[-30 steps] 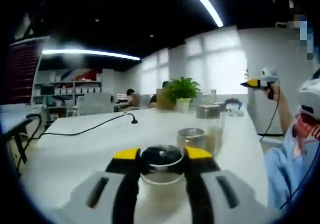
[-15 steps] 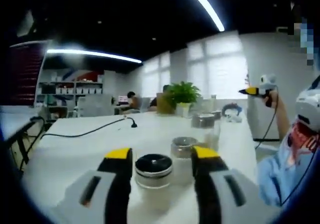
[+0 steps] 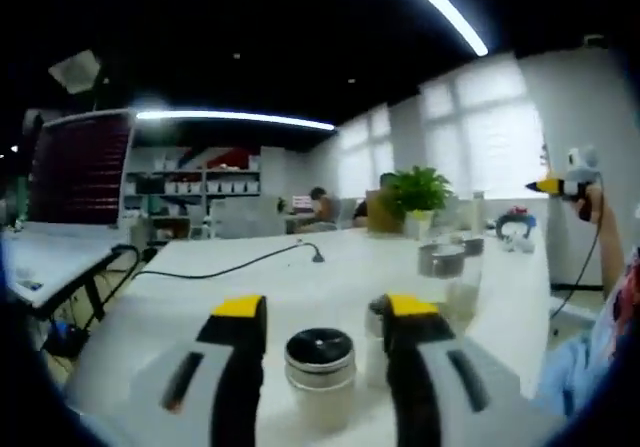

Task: Rotate the seasoning bottle until the label or dispensing opening points toward the visible target arrow and the bottle remains upright within the marked orientation range

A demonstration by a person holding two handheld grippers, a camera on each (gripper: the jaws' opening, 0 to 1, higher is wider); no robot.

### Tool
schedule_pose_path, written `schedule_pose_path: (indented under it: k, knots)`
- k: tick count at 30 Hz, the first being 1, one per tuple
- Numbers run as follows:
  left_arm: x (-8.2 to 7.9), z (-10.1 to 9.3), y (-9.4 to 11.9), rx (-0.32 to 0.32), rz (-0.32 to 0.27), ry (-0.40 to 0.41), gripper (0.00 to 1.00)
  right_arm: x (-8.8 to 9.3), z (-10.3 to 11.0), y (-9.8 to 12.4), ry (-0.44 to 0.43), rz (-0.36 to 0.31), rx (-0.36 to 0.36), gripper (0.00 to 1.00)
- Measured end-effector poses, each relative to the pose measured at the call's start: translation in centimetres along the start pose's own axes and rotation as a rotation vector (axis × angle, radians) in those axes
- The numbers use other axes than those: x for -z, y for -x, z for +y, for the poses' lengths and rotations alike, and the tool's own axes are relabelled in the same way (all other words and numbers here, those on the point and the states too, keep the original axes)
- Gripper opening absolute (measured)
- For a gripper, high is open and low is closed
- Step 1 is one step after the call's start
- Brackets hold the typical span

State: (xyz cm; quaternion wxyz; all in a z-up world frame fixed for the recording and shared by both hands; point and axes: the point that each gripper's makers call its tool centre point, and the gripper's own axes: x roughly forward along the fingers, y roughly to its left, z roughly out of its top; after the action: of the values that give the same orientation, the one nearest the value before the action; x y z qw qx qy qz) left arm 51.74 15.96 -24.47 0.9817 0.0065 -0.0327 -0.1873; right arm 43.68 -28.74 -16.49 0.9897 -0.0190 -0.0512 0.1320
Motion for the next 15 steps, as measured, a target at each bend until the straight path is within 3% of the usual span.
schedule_pose_path:
  k: [1,3,7,10,15]
  knots:
    - [0.1,-0.3,0.1,-0.011,-0.006,-0.007,0.50,0.0,0.0,0.0,0.001,0.003,-0.001,0.79]
    - [1.0,-0.2,0.3,-0.052,0.049,-0.015,0.49,0.0,0.1,0.0,-0.001,0.003,-0.002,0.79]
    - [1.2,0.8,0.5,-0.168,0.017,-0.002,0.50,0.0,0.1,0.0,-0.001,0.000,-0.003,0.79]
    - [1.5,0.5,0.4,-0.166,0.017,0.017,0.42,0.0,0.1,-0.2,-0.008,-0.003,-0.007,0.79]
    - [2.5,0.7,0.1,-0.197,0.018,0.077,0.45,0.7,0.2,-0.8,-0.041,0.020,-0.017,0.79]
